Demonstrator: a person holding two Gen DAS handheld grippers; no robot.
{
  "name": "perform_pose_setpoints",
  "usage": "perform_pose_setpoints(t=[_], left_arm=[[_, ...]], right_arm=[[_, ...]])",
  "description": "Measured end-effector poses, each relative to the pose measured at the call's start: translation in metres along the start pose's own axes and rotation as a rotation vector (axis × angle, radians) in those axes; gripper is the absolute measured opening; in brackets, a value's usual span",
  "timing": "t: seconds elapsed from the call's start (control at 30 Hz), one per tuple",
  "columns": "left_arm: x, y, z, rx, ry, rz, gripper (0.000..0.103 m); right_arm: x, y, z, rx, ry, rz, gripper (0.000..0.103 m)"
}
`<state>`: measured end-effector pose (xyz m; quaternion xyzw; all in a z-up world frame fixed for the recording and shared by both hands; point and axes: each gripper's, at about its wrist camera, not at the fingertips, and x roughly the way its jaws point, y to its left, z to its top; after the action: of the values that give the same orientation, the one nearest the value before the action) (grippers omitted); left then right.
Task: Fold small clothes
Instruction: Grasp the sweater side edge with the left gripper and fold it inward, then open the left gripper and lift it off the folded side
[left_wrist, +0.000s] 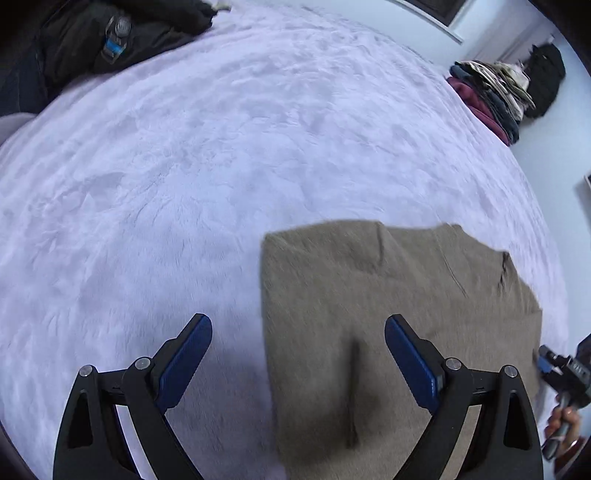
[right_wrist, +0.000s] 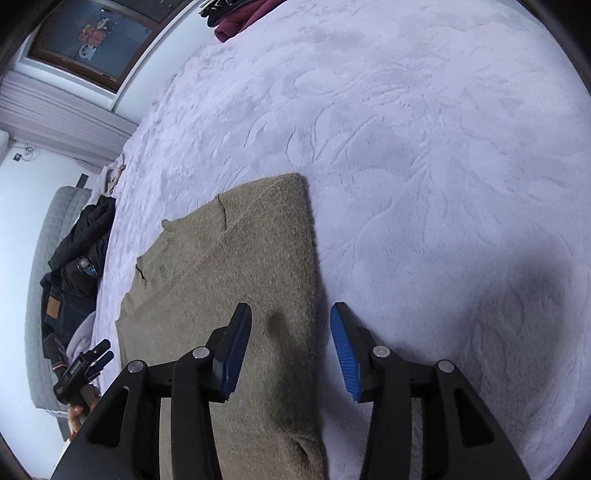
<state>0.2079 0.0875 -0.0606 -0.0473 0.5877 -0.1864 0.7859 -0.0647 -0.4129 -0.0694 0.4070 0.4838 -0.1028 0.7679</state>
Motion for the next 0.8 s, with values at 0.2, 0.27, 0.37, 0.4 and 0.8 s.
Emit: perform_pose_setpoints(t=[0.2,0.27,0.37,0.4,0.8], left_arm=[[0.034,0.011,0.011,-0.024,0.059,-0.017,0.093],[0.033,0.007,0.012,-0.006,0.056,-0.035,0.065],[0.029,-0.002,0.014,0.036,0.079,-0.108,0.023],[0.027,-0.006,0.015,0.052,0.074,-0.106,0.022],[0.021,-0.004,0.006,0.086,0.013,0.043,0.032]], right_arm=[[0.018,-0.014,0.012,0.108,0.020,0.096,0.048],[0.021,-0.016,0.014,0.130,0.031,0.121,0.045],[0.025,-0.008,0.015,0.087,0.083,0.111,0.021],[0.025,-0.003,0.015,0.064,0.088,0.103,0.015],[0.029,-0.008,0.007,0.077,0.020,0.059,0.017]])
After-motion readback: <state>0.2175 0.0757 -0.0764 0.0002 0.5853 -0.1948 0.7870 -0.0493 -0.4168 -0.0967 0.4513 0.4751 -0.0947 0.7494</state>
